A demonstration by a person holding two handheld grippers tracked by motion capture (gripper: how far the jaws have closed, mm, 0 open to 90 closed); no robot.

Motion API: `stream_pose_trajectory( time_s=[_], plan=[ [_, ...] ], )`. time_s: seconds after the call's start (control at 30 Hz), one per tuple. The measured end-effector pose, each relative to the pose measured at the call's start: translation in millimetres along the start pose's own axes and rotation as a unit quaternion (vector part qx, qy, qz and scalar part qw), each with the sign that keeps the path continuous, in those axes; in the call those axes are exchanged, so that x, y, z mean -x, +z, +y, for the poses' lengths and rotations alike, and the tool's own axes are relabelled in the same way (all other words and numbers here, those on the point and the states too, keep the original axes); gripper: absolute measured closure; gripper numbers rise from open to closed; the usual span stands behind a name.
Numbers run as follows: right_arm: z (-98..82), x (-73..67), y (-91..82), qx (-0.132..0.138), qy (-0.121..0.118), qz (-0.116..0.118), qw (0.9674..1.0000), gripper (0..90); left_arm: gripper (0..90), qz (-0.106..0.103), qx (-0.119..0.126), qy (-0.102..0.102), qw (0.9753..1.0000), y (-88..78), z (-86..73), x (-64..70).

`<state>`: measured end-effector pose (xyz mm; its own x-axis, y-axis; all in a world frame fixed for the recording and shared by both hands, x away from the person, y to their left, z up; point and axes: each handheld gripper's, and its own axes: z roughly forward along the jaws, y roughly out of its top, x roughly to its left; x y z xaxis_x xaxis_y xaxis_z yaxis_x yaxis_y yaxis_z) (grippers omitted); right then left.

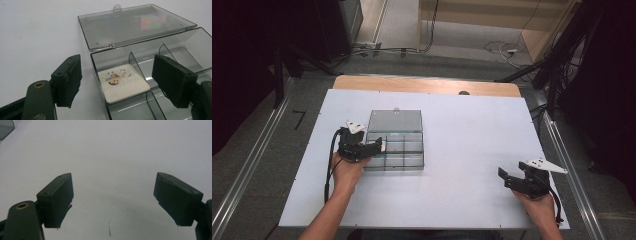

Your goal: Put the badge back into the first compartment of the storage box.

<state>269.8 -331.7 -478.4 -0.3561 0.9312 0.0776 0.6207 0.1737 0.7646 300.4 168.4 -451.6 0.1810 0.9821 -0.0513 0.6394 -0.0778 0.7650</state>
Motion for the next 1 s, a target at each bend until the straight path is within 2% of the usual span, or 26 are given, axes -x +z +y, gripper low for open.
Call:
stream_pose_trajectory(
  time_s=[0.3, 1.0],
  plan=[
    [0.0, 0.1, 0.1, 0.000, 0.000, 0.000, 1.0000, 15.1, 24.2, -0.002, 0.006, -0.008, 0.9999, -1.4, -1.8, -2.4],
    [0.0, -0.5, 0.3, -0.001, 0.000, -0.001, 1.0000, 15.1, 24.0, -0.003, 0.010, -0.012, 0.9999, -9.1, -8.9, -11.4]
  ],
)
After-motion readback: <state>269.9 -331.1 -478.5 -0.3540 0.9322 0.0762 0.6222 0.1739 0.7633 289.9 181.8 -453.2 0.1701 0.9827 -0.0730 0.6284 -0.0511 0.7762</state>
